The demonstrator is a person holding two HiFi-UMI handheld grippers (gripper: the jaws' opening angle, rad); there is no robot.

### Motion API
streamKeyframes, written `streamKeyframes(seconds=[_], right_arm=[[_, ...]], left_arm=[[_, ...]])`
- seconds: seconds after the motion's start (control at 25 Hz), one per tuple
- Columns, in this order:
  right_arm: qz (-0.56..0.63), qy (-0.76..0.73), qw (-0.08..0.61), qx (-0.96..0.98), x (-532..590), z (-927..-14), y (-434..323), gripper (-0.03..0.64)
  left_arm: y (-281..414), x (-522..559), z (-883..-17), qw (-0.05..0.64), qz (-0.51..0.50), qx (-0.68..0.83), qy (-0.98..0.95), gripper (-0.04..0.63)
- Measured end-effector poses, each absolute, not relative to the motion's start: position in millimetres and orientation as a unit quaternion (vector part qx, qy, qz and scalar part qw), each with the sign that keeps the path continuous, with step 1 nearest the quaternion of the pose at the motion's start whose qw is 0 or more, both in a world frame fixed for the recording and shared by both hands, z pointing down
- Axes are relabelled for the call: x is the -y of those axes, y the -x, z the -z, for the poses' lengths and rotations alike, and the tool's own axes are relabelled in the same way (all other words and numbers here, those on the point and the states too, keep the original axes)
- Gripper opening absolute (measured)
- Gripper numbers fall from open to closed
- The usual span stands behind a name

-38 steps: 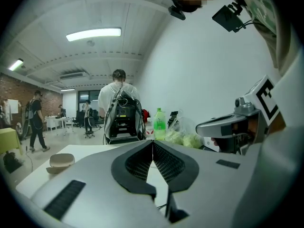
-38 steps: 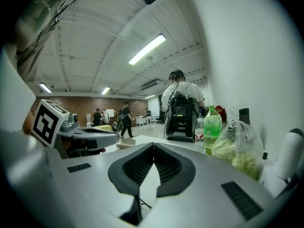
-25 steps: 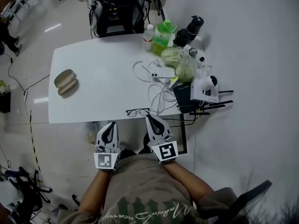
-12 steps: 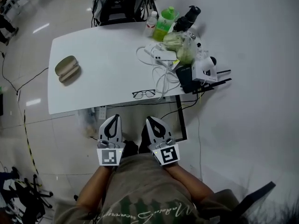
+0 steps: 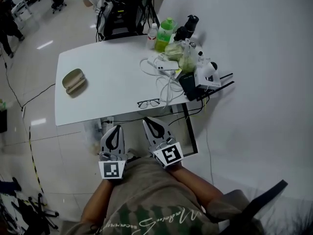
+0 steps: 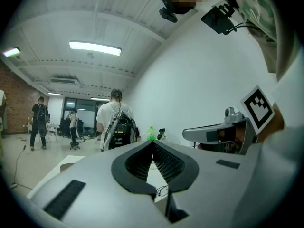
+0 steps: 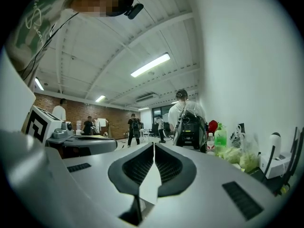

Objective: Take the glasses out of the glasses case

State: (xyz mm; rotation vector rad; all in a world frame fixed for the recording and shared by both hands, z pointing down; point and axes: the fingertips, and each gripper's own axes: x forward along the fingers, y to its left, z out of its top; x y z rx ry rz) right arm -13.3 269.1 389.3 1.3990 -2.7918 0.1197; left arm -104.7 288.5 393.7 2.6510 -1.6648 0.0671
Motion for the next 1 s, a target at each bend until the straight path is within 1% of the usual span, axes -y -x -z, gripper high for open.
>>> streamKeyframes(seconds=[0.12, 0.32, 0.56, 0.76, 1.0], right_arm=[[-0.03, -0.44, 0.022, 0.897, -273.8, -392.5, 18.4, 0.012], [-0.021, -0.445, 0.022, 0.895, -277.2, -393.9, 18.4, 0.012], [-0.012, -0.456, 0.034, 0.889, -281.2, -396.6, 14.4, 0.011], [-0.008, -0.468, 0.039, 0.883, -281.9, -395.8, 5.3, 0.011], [-0.004, -0.482, 0.04, 0.875, -275.2, -393.5, -5.6, 0.012]], left_arm=[[106.6, -289.2, -380.7, 0.005, -0.01, 0.542, -0.84, 0.009], [108.0, -299.7, -390.9, -0.004, -0.025, 0.54, -0.841, 0.009], [108.0, -301.1, -381.8, 0.001, -0.017, 0.548, -0.836, 0.009], [105.1, -299.6, -387.8, 0.008, -0.035, 0.552, -0.833, 0.009], [97.4, -297.8, -395.7, -0.018, -0.035, 0.534, -0.845, 0.009]])
